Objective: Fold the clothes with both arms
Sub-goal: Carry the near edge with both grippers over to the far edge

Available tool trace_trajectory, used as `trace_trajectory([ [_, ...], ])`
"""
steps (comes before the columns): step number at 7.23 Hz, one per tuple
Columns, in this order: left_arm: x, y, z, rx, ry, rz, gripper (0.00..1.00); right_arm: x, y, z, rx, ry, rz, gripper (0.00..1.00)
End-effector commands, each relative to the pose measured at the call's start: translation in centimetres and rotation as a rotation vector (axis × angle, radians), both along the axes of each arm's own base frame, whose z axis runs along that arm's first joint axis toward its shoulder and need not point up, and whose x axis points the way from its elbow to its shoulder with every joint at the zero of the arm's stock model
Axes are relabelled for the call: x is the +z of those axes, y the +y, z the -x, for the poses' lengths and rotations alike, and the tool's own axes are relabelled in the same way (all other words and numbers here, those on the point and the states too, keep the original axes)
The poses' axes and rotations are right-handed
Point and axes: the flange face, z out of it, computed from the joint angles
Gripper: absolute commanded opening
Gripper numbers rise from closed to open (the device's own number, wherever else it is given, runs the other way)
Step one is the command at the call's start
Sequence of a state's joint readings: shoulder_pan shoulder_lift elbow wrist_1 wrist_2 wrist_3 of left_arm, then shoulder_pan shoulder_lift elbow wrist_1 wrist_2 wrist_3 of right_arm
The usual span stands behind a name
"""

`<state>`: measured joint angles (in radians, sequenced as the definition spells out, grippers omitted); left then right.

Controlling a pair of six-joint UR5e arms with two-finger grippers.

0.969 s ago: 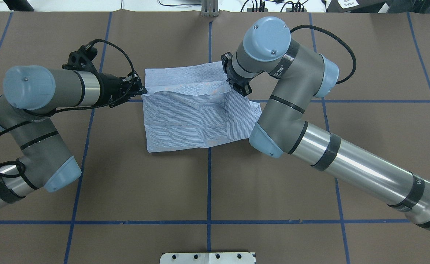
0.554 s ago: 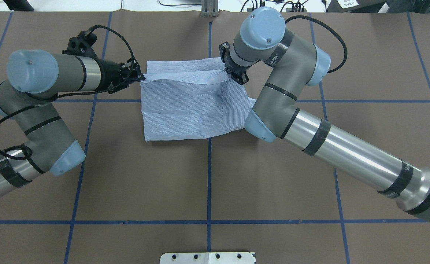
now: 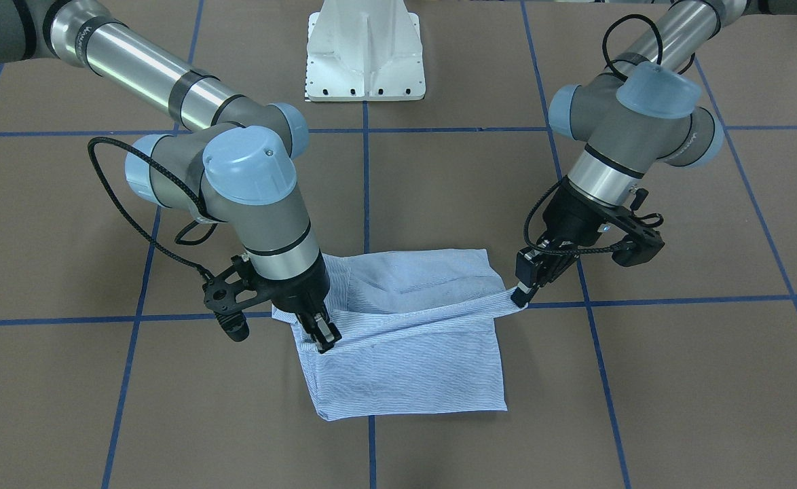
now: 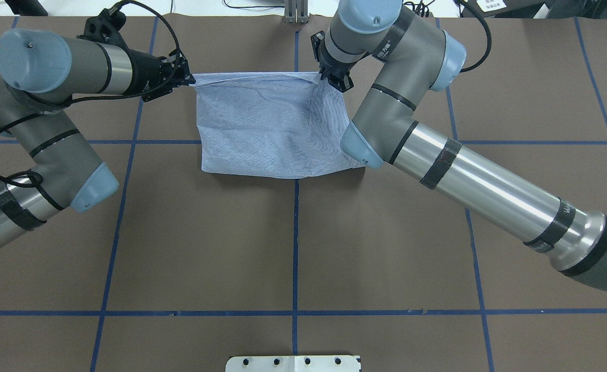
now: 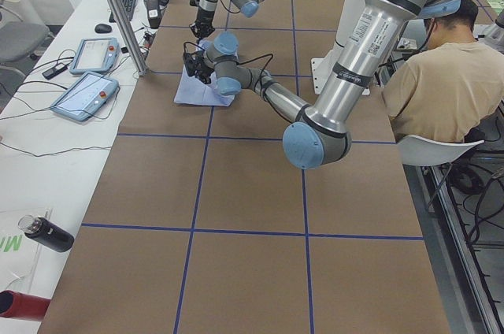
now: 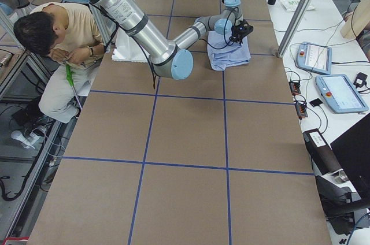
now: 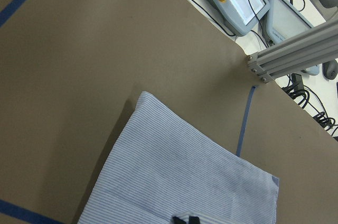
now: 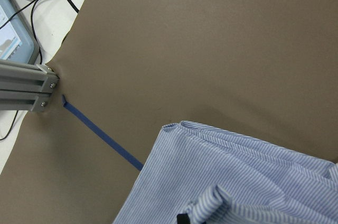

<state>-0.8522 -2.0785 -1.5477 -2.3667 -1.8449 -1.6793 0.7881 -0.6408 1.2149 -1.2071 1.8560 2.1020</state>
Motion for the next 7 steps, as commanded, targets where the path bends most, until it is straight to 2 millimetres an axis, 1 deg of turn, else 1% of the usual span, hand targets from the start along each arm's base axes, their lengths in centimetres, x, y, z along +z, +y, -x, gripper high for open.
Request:
trace_trajectory([
  [1,-0.9,-2.4,-0.7,0.0,-0.005,0.008,0.0,0.6,-1.8,-0.1,-0.008,0.002,0.006,0.0],
  [2,-0.5,-4.1,-2.1,0.002,-0.022,0.017,0.0,0.9,-2.7,0.9,-0.008,0.003,0.002,0.0],
  [3,0.4,-4.7,-2.6,0.004,-0.027,0.014,0.0,1.5,-3.3,1.5,-0.008,0.002,0.001,0.0],
  [5,1.6,-6.2,-4.0,0.004,-0.042,0.019,0.0,3.2,-3.8,2.2,-0.007,0.015,0.004,0.0],
  [6,2.6,-6.7,-4.4,0.002,-0.037,0.013,0.0,3.7,-4.3,2.6,0.001,0.027,0.004,0.14],
  [7,3.0,-7.2,-4.6,-0.001,-0.038,0.012,0.0,3.5,-4.9,3.0,0.012,0.038,0.003,0.55],
])
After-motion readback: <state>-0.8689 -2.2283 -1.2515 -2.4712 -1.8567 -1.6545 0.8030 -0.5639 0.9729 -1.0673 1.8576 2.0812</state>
